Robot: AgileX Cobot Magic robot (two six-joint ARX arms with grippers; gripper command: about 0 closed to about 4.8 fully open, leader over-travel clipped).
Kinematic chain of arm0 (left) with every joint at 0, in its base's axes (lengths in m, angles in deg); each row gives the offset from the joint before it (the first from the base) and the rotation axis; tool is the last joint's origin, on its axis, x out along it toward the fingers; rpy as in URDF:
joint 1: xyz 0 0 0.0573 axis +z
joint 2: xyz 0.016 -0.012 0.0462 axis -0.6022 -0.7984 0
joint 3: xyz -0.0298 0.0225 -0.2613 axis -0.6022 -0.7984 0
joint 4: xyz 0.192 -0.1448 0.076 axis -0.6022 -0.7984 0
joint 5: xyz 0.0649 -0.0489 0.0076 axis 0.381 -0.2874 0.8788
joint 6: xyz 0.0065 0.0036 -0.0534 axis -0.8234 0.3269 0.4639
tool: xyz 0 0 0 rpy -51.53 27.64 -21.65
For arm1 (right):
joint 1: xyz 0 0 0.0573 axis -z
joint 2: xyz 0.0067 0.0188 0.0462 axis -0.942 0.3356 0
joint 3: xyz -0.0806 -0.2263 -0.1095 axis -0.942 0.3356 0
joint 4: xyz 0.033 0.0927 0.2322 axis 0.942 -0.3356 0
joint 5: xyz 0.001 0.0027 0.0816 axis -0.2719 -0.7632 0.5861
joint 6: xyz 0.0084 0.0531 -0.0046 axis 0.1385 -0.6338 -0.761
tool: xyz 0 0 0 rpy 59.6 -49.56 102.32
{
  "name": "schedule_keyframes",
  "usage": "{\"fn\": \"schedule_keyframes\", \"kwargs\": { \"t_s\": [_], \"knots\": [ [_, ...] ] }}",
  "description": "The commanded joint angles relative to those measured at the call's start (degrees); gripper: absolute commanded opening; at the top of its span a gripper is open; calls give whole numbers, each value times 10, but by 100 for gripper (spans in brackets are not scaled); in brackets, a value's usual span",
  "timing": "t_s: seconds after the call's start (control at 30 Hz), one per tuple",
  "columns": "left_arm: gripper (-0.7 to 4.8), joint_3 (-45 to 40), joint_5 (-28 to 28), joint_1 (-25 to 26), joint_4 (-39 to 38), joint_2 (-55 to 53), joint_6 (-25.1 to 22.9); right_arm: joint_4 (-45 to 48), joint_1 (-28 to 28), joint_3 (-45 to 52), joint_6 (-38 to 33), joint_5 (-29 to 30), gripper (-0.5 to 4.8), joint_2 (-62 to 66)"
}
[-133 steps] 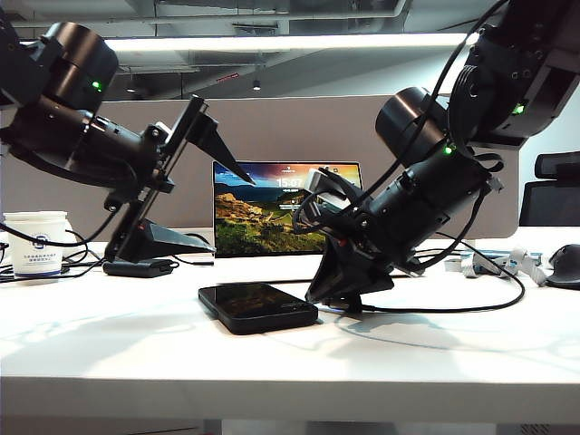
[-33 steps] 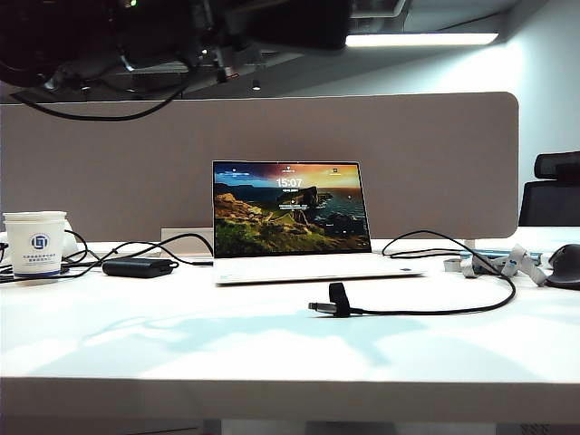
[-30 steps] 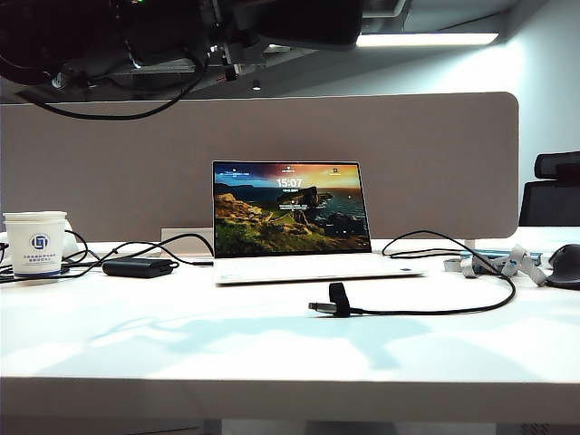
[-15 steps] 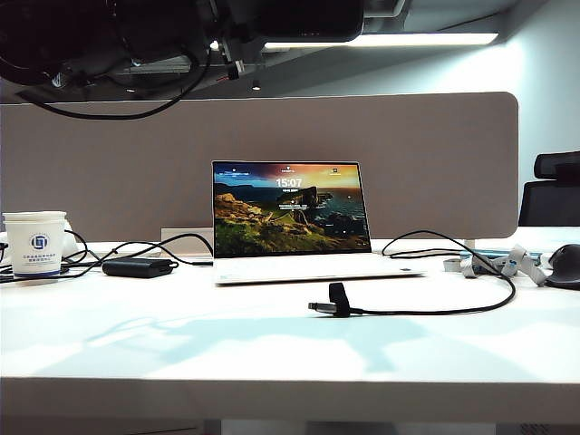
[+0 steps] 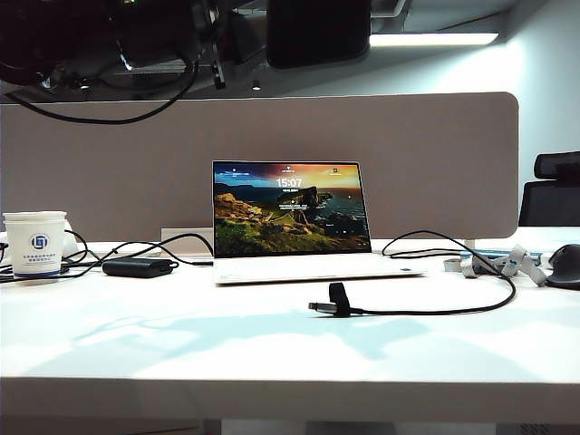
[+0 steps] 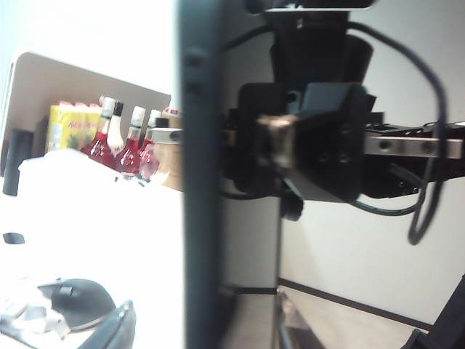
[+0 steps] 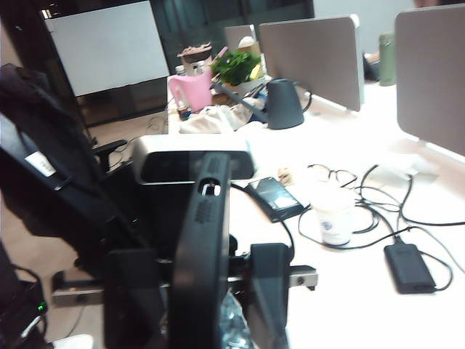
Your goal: Pick up the black phone, pick up the charger plug, insert the charger plug into the phone's charging port, and finally place the connected phone back on the desk.
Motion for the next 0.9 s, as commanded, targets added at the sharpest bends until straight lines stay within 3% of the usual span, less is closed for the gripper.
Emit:
{"fn": "schedule_keyframes", "kwargs": {
  "t_s": [0.03,0.2,0.27,0.53,0.67,0.73,0.8,0.87,0.9],
  "knots": [
    [249,2,-11,-1,-12,2,2,-15,-2,-3,6,18,-1,-2],
    [247,2,-16,-1,-38,2,5,-28,-2,-3,6,20,-1,0],
    [247,1,-15,-5,-43,2,31,-45,-4,-3,6,24,-1,3],
    [245,1,-21,-30,-74,2,19,-61,-9,-3,6,36,-1,14],
    [173,1,-33,-30,-81,2,0,-61,-8,-3,6,36,-1,14],
    [172,1,-33,-30,-81,2,0,-61,-7,-3,6,36,-1,14],
    [65,1,-36,-30,-81,2,-6,-61,-7,-3,6,36,-1,14],
    [-6,1,-37,-30,-81,2,-12,-61,-7,-3,5,38,-1,14],
    [-7,1,-37,-30,-81,2,-15,-62,-7,-3,5,44,-1,14]
  ]
}}
